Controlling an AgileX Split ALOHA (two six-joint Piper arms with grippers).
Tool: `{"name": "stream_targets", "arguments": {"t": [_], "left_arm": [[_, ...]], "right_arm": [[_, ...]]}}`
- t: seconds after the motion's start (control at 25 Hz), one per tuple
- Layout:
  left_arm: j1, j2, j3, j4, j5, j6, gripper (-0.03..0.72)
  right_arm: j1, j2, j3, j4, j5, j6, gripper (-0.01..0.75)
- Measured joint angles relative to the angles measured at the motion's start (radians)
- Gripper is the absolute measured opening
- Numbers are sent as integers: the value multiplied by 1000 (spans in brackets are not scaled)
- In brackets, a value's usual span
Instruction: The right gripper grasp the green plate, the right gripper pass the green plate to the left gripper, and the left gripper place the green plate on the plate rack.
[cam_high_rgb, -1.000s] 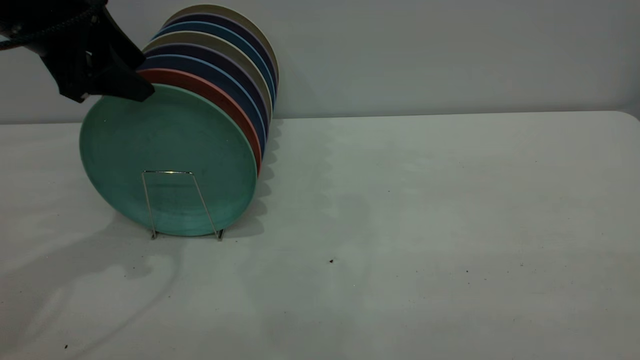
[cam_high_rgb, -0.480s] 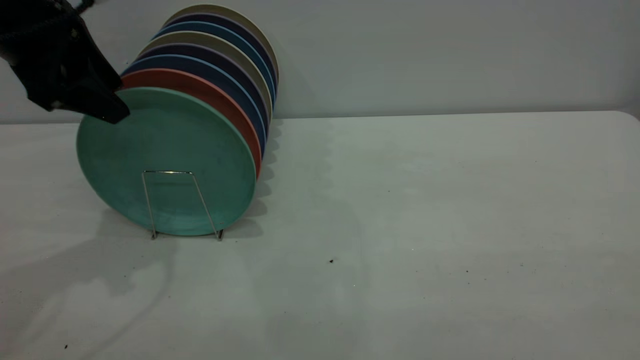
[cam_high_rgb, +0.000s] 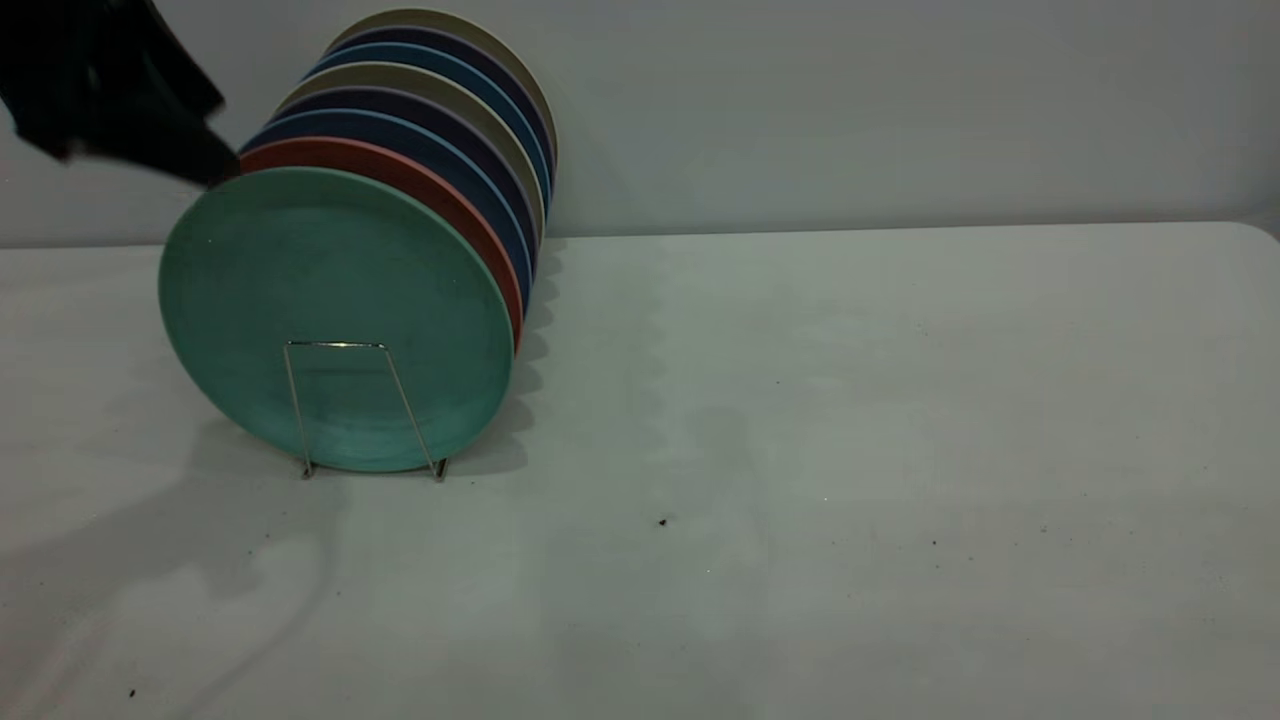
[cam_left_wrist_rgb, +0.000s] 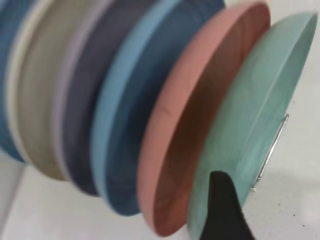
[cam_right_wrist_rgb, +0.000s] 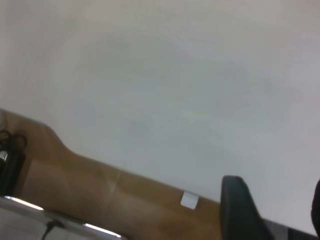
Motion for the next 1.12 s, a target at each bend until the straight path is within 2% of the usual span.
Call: {"name": "stream_targets", "arguments": {"t": [0.16,0.36,0.64,0.8,0.92,1.12], "left_arm": [[0,-130,0,0,24,-93,512],[0,-294,0,55,126,-378,512],[0,-482,1,266,435,-860,512],[0,-567,39,376,588,-1061,512],[0,-645,112,422,609,-1164,512],[0,-818,311,432,607,-1302,512]], "right_arm": [[0,0,23,-5,-39,24,369],[0,0,31,-45,-65,87,369],[4,-3,31,-61,-69,145,369],[53,-37,31,-66,-72,163,369],[86,-89,31,-75,-73,175,369],[90,-224,31,-77,-73,181,369]]}}
